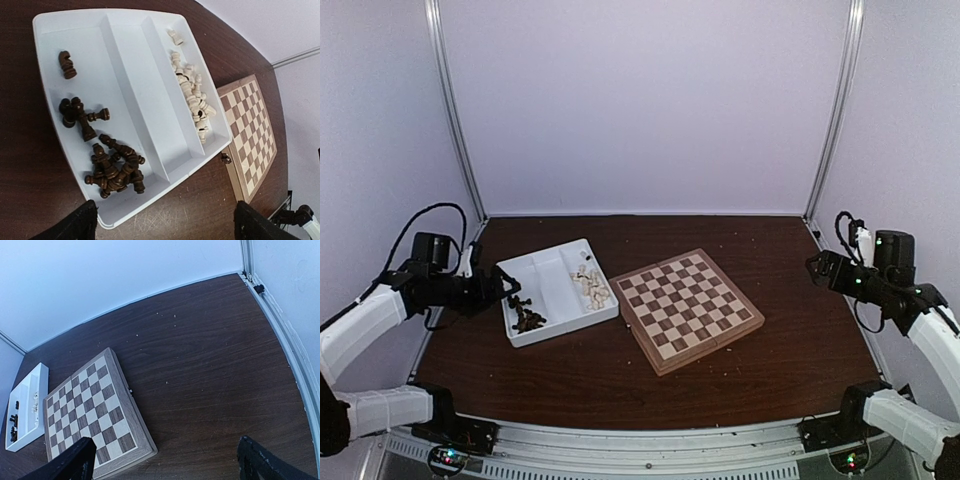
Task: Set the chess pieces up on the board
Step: Pick up the chess piece from the storage box.
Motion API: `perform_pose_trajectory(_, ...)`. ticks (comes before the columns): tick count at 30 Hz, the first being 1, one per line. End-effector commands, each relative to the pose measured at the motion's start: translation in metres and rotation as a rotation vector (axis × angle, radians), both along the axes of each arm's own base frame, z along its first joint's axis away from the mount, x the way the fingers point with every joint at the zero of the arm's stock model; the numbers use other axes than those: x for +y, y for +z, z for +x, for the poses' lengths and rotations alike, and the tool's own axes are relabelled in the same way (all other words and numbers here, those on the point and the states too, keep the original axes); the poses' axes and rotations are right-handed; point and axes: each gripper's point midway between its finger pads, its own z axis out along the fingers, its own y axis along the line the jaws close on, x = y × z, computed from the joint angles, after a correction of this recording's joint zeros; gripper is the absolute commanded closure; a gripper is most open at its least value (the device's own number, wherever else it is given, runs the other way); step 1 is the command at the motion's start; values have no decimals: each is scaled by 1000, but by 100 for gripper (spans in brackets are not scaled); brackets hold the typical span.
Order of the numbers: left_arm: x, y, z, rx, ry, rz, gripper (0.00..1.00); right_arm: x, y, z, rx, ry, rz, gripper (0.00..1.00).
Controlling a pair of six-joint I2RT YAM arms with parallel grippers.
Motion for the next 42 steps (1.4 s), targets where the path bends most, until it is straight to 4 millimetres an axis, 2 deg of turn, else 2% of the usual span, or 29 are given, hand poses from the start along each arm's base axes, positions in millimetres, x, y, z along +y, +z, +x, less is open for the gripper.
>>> perform_pose_trajectory(1, -27, 28, 15, -118, -94, 41, 5, 3, 4, 1, 12, 15, 19, 0)
perform_pose_trajectory(5, -43, 26, 24, -95, -142, 105, 7, 6, -1, 2, 27, 27, 30, 0)
perform_pose_trajectory(12, -76, 8, 41, -30, -249, 299, 12, 11, -11, 7, 68, 59, 32, 0)
perform_pose_trajectory(16, -92, -7, 53, 10, -295, 400, 22, 11, -10, 11, 90, 70, 16, 0)
perform_pose_trajectory(22, -110, -18, 76, 24, -319, 445, 39, 10, 4, 15, 55, 68, 7, 0)
perform_pose_trajectory(28, -116, -37, 100, 67, -292, 495, 41, 9, 5, 17, 58, 56, 15, 0)
perform_pose_trajectory(36, -138, -42, 117, 103, -237, 517, 45, 2, -2, 15, 71, 15, 1, 0)
perform_pose_trajectory(42, -150, -60, 124, 166, -142, 510, 57, 3, 2, 13, 54, 15, 11, 0)
